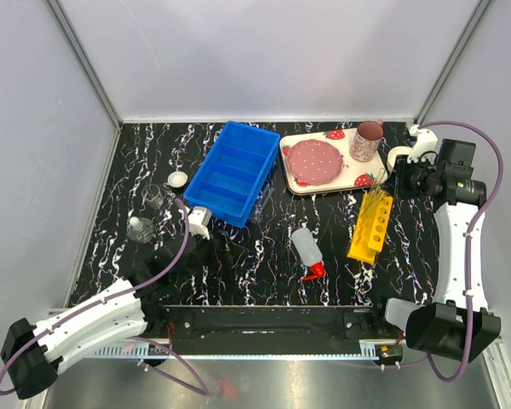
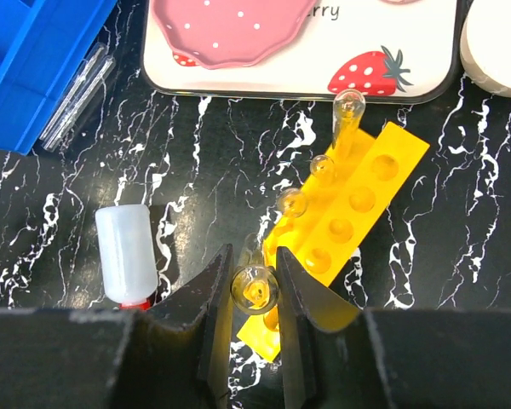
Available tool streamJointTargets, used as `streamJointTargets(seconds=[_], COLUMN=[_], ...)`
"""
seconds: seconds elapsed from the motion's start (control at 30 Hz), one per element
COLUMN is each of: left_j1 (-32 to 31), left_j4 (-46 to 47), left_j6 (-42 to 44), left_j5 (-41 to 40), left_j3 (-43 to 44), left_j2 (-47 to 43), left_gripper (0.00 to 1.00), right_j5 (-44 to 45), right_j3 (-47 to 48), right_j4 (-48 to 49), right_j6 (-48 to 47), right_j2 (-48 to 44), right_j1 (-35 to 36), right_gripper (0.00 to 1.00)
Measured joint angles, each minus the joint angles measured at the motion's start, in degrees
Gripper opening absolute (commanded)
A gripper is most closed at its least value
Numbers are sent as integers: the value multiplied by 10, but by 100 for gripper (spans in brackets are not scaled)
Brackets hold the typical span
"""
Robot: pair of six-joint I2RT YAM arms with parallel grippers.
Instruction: Organize the chemistry lab equipment
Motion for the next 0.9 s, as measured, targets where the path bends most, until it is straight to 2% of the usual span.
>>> streamJointTargets(seconds=[0.9], left_j1=[1], left_j4=[12], left_j6=[-2], left_j5=[13], left_j3=[0], left_j2=[12], left_gripper=[99], right_j5=[23], right_j3=[-28], right_j4=[44], right_j6=[-5], right_j2=[39], right_j1=[0], right_gripper=[21])
